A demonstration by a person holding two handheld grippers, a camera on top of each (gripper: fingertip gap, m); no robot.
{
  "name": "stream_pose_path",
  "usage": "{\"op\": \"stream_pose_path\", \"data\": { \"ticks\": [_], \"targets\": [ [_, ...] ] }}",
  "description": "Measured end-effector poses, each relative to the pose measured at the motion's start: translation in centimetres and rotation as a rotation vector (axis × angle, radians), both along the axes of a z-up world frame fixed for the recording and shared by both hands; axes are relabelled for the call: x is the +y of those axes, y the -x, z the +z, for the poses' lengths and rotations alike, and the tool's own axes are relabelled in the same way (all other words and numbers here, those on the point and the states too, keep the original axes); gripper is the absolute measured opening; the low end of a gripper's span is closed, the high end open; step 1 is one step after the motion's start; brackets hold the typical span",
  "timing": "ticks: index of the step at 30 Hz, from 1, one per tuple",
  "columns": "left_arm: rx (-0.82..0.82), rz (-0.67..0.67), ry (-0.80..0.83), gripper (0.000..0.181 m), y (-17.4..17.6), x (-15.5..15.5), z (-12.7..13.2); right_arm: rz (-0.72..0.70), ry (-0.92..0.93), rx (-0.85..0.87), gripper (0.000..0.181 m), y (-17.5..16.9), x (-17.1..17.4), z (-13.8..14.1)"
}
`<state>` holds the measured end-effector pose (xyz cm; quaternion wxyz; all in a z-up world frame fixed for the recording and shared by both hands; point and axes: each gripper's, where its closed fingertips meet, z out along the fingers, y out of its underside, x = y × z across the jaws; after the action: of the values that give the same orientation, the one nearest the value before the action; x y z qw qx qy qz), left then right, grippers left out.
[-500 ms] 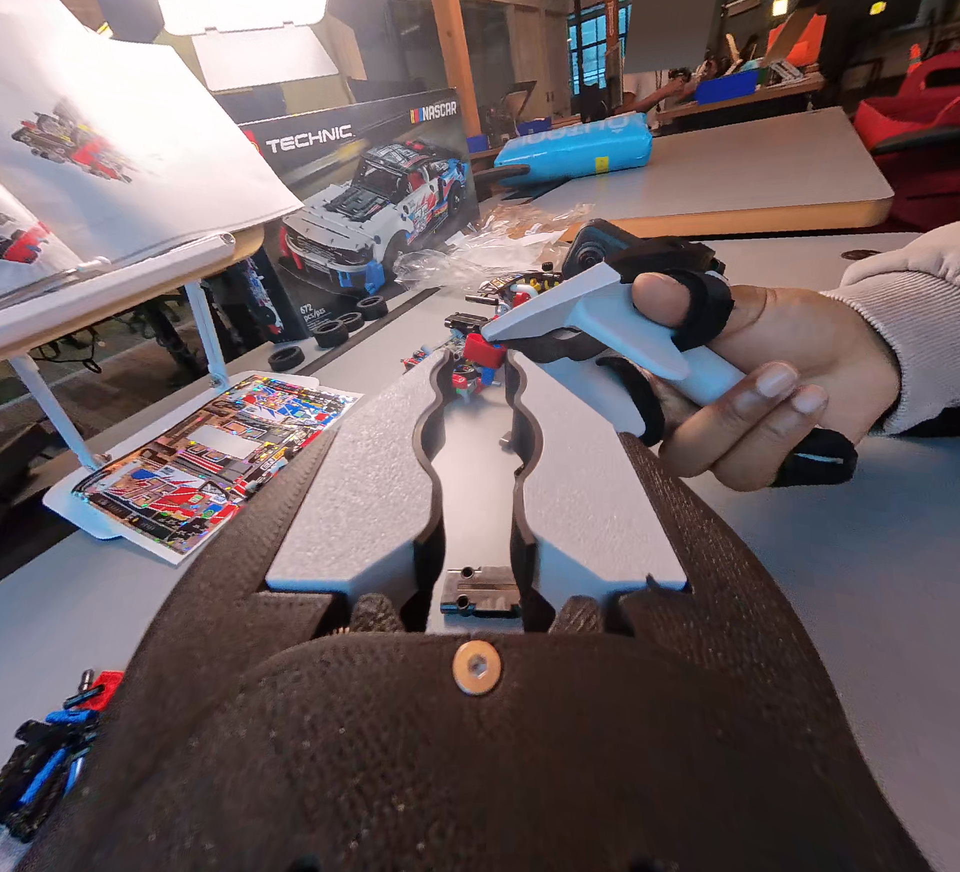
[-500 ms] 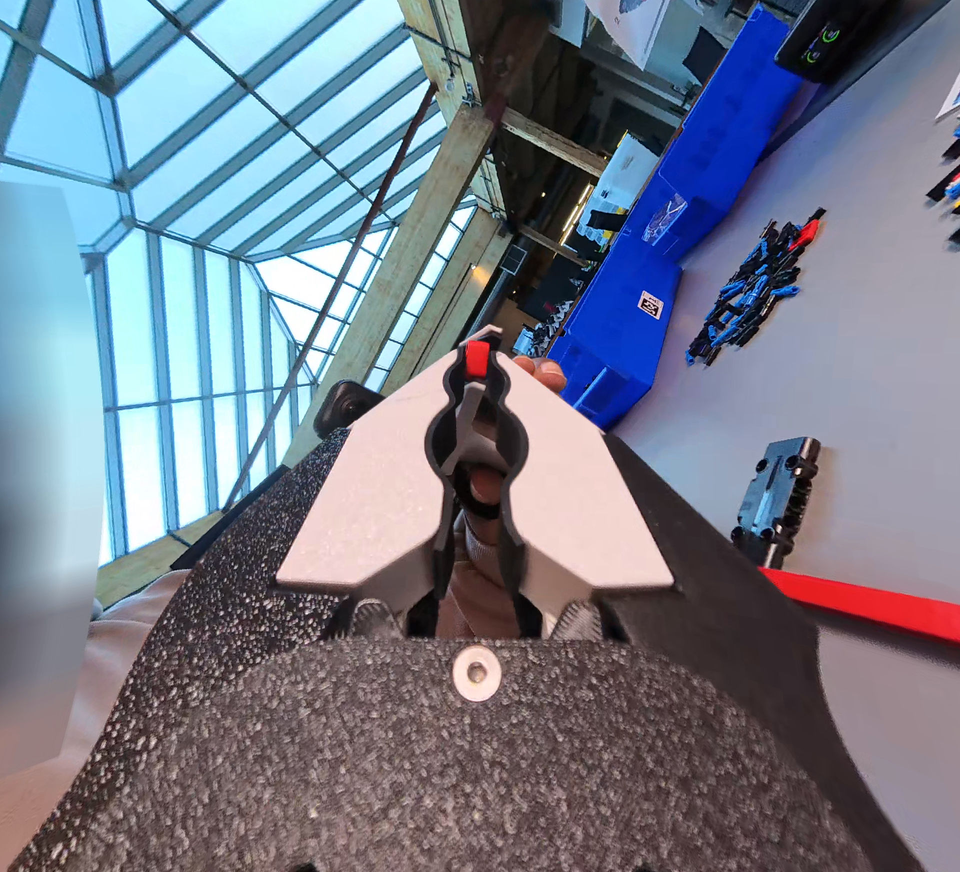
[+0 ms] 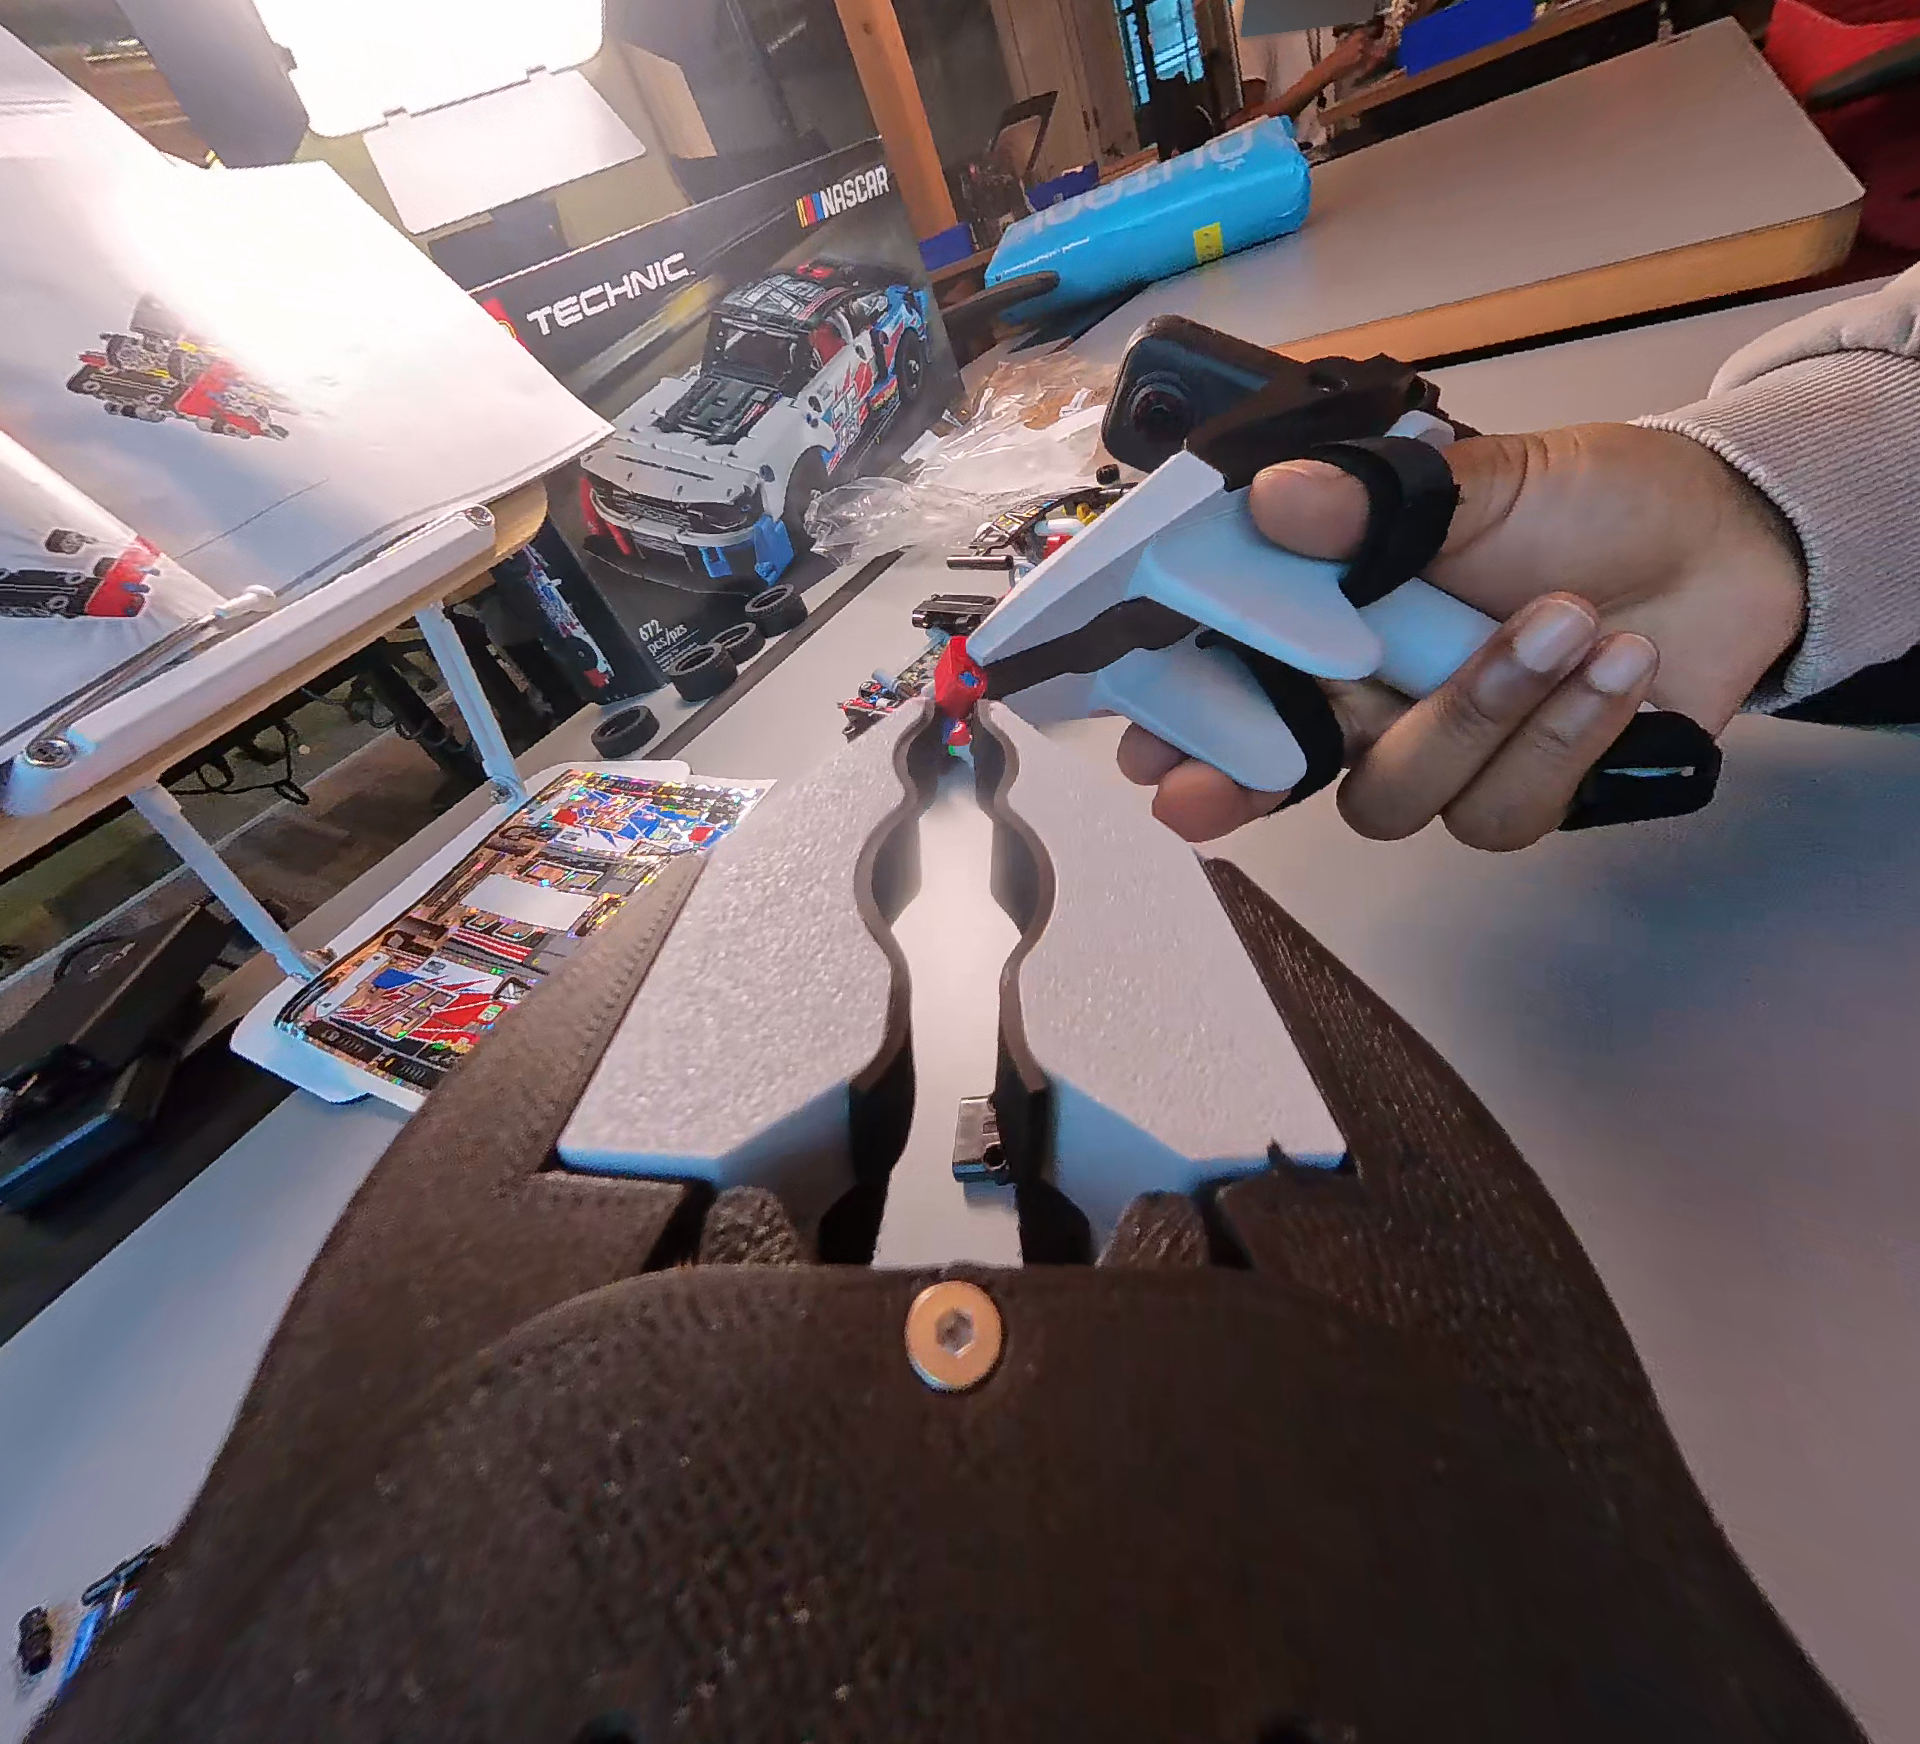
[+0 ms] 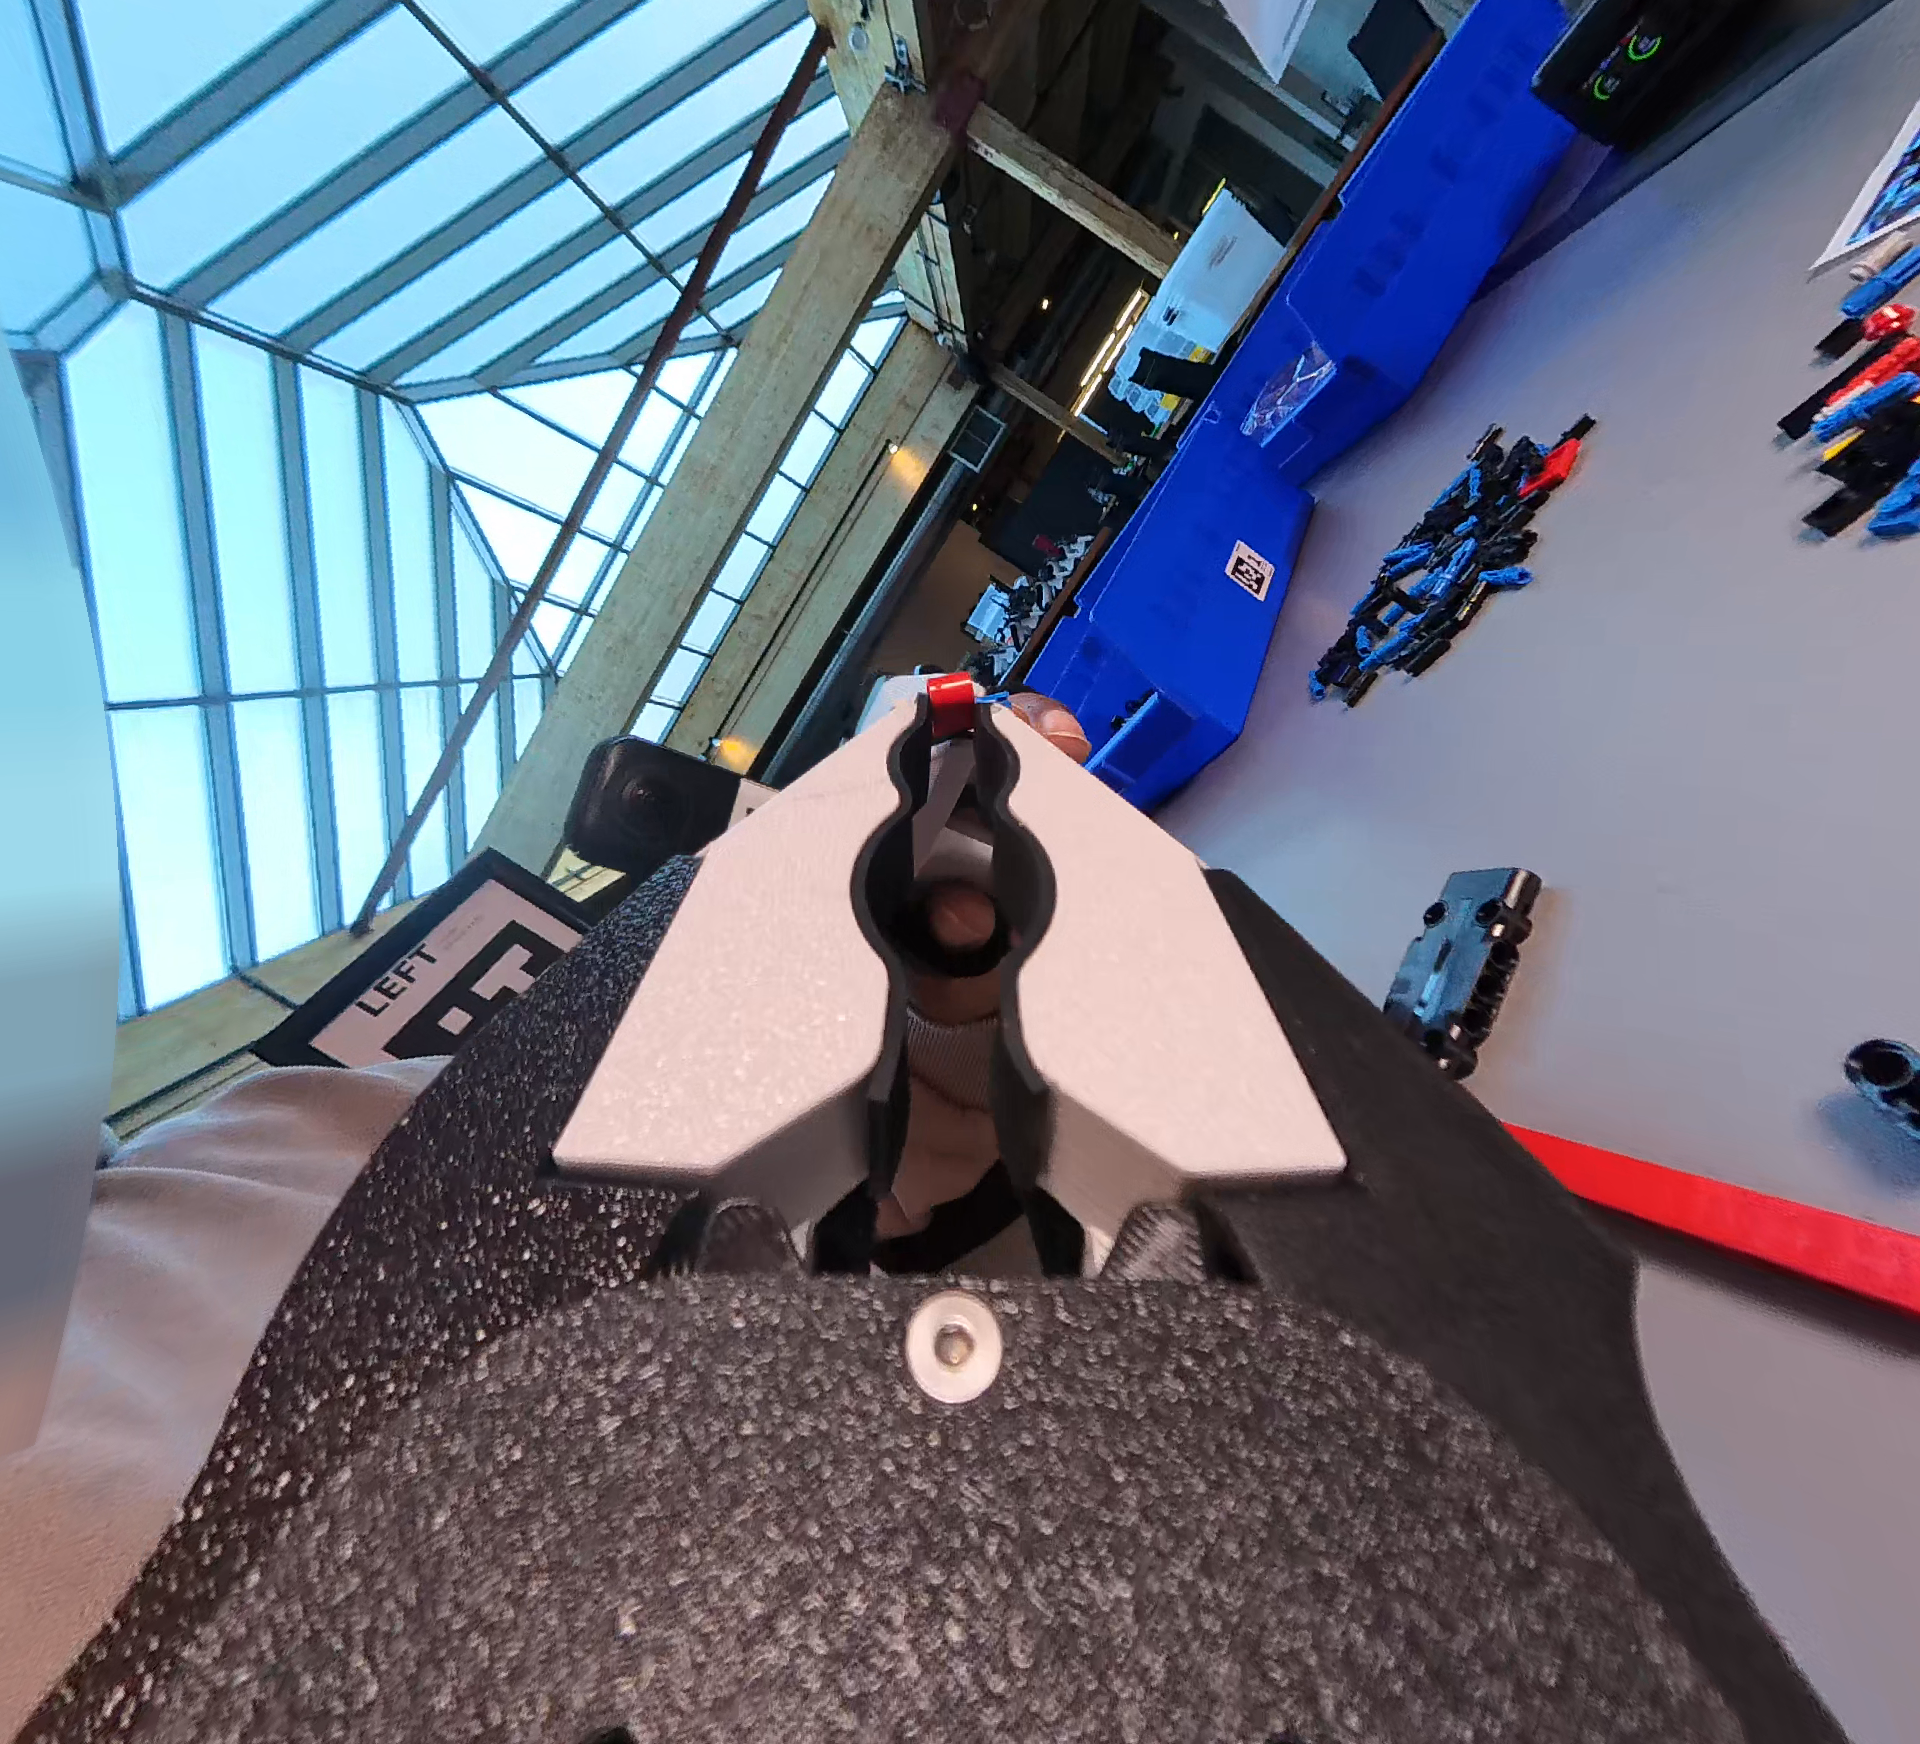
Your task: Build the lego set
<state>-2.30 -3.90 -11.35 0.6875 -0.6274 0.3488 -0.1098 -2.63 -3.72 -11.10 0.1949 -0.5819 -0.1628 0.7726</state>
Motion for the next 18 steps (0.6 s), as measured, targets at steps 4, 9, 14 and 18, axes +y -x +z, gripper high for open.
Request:
{"op": "stream_pose_path", "data": {
  "ticks": [4, 9, 14, 18],
  "targets": [
    [0.007, -0.010, 0.012, 0.003, 0.0, -0.1, -0.2, 0.014, -0.020, -0.017, 0.005, 0.0, -0.1, -0.2],
    [-0.005, -0.033, 0.021, 0.002, -0.1, -0.2, -0.2, 0.025, -0.065, -0.025, 0.005, 0.0, -0.2, -0.1],
    [-0.101, -0.141, 0.095, 0.000, -0.1, -0.9, 0.1, 0.066, -0.182, -0.056, 0.006, -0.2, -0.7, 0.1],
    [-0.126, -0.150, 0.115, 0.000, 0.4, -0.7, 0.0, 0.088, -0.256, -0.069, 0.006, 0.0, -1.4, 0.1]
  ]
}}
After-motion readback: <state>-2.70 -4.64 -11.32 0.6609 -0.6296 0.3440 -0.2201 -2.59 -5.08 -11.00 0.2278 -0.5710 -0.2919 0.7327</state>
